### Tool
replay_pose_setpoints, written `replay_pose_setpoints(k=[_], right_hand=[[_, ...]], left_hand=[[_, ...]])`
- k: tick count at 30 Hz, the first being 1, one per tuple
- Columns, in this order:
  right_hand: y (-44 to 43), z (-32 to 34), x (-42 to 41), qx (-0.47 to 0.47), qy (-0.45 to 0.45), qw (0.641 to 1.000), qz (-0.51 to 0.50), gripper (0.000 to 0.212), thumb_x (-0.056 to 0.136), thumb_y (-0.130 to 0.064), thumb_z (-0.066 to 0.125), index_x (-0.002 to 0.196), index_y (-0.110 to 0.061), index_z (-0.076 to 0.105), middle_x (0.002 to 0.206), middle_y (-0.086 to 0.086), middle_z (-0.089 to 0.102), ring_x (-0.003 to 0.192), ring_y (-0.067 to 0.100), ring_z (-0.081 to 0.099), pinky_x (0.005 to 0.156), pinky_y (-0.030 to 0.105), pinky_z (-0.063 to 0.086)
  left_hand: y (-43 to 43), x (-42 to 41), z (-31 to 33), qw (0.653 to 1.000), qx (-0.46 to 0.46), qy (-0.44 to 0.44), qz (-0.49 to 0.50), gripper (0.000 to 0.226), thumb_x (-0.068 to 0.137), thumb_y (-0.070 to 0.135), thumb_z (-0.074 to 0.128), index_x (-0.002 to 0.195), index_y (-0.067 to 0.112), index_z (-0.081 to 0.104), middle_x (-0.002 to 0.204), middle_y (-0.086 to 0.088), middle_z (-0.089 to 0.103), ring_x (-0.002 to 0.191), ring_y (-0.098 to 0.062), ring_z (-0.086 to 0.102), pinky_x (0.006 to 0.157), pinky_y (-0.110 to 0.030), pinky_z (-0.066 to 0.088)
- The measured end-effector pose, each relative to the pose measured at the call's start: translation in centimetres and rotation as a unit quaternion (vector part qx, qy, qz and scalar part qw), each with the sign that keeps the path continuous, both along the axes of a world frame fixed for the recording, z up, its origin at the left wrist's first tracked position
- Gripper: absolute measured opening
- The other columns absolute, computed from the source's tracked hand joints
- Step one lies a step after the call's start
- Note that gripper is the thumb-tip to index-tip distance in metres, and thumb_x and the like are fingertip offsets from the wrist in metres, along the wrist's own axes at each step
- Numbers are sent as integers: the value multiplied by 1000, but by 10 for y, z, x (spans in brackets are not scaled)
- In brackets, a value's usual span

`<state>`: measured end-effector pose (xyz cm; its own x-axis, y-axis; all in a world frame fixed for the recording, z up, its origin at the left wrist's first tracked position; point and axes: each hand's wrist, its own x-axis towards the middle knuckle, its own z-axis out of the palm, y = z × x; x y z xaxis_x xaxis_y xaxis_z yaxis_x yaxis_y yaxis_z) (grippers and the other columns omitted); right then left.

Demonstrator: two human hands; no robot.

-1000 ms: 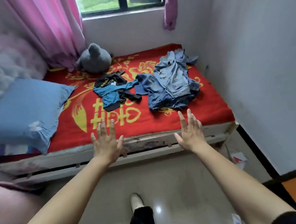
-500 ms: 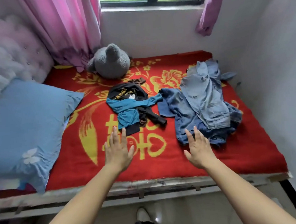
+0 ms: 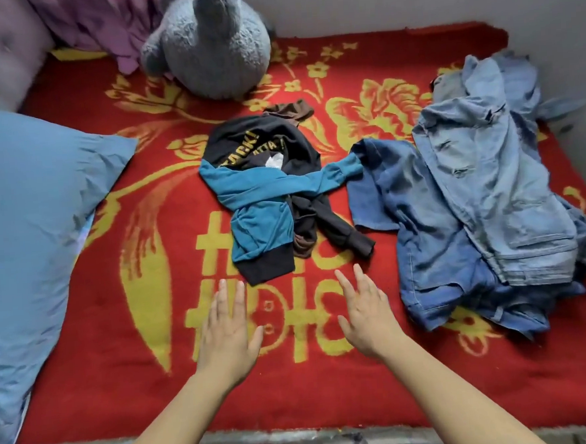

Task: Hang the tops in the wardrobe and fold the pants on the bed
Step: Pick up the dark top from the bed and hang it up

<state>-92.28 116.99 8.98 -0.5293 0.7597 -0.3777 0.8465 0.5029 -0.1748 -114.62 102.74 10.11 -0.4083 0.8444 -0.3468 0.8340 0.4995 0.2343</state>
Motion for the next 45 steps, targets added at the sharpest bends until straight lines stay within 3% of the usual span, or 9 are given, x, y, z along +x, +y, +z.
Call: replay_pose_setpoints(k=[8,13,17,21,25,29,31,38,45], right_hand=[[66,-130,-64,-30,97,994,33,83,90,-14,52,158,-23,6,164,12,5,145,32,21,112,44,34],[82,-165,-89,-28,187,980,56,86,80,-7,59,156,-14,18,161,17,17,143,35,29,115,44,32],[84,-172,-105,-4,135,983,124,86,83,-15,63,157,-17,18,162,17,14,142,36,28,111,47,36],[95,-178,-132,53,11,972,227,69,92,-29,61,153,-25,29,163,9,16,146,35,22,107,45,37],[87,-190,-142,75,113,970,202,26,88,-13,54,107,-15,71,122,7,68,115,40,56,79,44,53],[54,-177,-123,57,197,967,152,19,89,-15,43,93,-9,61,86,12,64,84,37,56,69,45,43],[30,-166,-97,14,218,968,125,17,91,-21,38,82,-11,49,75,14,57,74,37,51,64,45,36],[-72,-154,45,-226,-91,958,153,46,80,-50,29,59,-12,44,74,21,64,76,40,61,59,38,39],[-134,-145,117,-345,-238,893,164,41,90,-51,42,74,-15,55,97,17,70,94,34,64,68,32,39]], left_hand=[[106,-47,-139,991,-88,93,-45,83,95,26,49,155,20,-7,163,-2,-4,151,-22,-2,113,-53,25],[119,-53,-173,987,-93,114,-69,35,90,6,49,124,14,51,108,-8,60,106,-32,54,77,-40,40],[81,-44,-183,995,-42,75,-42,48,78,12,67,125,12,56,88,-12,65,89,-35,56,67,-40,41],[74,-48,-186,991,-47,111,-61,60,89,27,58,146,18,39,102,-9,64,100,-32,56,70,-41,45],[85,-55,-190,993,-37,112,-16,48,99,33,49,145,26,39,108,-6,64,105,-32,57,72,-39,43],[62,-36,-192,996,33,78,23,6,91,13,58,91,13,64,83,-12,64,82,-36,64,60,-40,41],[32,-16,-190,997,-2,51,57,10,95,18,52,93,15,61,88,-9,66,87,-34,65,68,-41,42],[-47,13,-174,960,-56,-114,250,27,98,25,46,118,9,53,121,-18,58,112,-39,55,89,-46,43],[18,31,-163,998,-61,3,-30,87,81,27,67,154,33,19,162,-12,2,148,-33,9,109,-50,32]])
